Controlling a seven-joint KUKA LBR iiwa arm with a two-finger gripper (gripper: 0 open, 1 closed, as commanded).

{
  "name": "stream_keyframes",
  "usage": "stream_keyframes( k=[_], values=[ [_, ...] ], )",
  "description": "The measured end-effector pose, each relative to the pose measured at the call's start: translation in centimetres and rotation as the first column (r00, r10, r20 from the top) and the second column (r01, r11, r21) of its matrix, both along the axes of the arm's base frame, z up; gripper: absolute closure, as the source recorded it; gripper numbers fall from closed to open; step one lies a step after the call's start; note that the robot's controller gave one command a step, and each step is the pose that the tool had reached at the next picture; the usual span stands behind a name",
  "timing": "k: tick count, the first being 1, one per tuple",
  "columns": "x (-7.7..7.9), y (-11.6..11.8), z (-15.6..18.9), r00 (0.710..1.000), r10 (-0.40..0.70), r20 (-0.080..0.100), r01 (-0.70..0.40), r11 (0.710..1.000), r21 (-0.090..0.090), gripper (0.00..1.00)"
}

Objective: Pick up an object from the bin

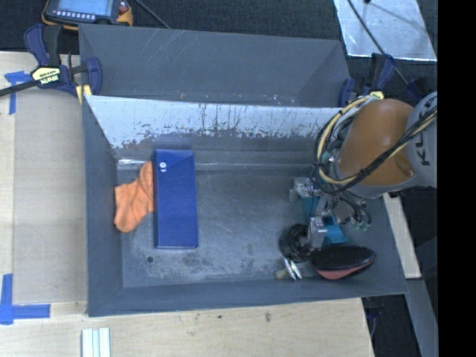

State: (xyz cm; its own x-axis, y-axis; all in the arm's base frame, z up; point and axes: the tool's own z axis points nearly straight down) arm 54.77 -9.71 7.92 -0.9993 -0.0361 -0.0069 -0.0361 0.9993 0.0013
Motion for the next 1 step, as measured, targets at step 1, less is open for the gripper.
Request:
stream_keyframes(
  k=[1],
  values=[
    [0.82, -0.03, -0.37, 1.000, -0.005, -0.016, 0.005, 1.000, 0.002, 1.00]
  ],
)
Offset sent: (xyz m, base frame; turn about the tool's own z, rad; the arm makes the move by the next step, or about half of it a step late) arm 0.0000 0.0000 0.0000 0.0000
